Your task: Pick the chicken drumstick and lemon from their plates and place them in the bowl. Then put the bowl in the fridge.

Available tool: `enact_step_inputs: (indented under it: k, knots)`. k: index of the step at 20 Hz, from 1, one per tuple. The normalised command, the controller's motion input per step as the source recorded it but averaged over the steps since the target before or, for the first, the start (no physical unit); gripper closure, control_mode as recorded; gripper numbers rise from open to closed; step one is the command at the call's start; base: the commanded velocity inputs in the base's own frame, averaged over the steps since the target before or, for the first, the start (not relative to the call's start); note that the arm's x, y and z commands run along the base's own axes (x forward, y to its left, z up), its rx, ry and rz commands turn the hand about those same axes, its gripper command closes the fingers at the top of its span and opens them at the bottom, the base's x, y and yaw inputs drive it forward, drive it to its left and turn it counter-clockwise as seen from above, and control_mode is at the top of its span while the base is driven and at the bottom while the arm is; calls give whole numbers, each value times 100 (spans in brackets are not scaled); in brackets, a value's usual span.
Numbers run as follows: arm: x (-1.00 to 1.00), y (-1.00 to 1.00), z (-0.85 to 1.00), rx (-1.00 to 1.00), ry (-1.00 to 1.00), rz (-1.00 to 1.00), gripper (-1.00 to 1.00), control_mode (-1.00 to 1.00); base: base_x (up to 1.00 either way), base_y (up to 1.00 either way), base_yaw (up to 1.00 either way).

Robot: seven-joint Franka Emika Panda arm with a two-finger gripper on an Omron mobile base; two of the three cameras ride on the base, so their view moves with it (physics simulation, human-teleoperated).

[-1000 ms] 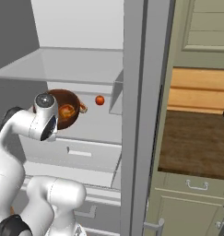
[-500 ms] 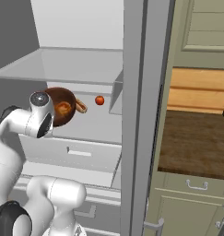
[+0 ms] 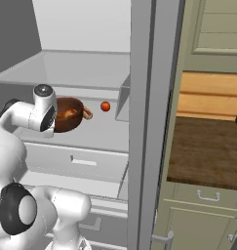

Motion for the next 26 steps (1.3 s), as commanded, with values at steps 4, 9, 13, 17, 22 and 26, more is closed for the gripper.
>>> enact_step_inputs:
  k: [4,9,13,17,22,26]
  knots:
    - [-2,1,-40,4,-14,0,-100,-100,0,0,0]
    - [-4,1,-11,1,-13,0,-100,-100,0,0,0]
    - [-43,-1,25,0,-12,-3,-100,-100,0,0,0]
    - [-46,-16,54,0,0,-5,-100,-100,0,0,0]
    - [-48,-41,57,0,0,-7,-100,-100,0,0,0]
    - [-72,-60,34,1,-1,-5,-100,-100,0,0,0]
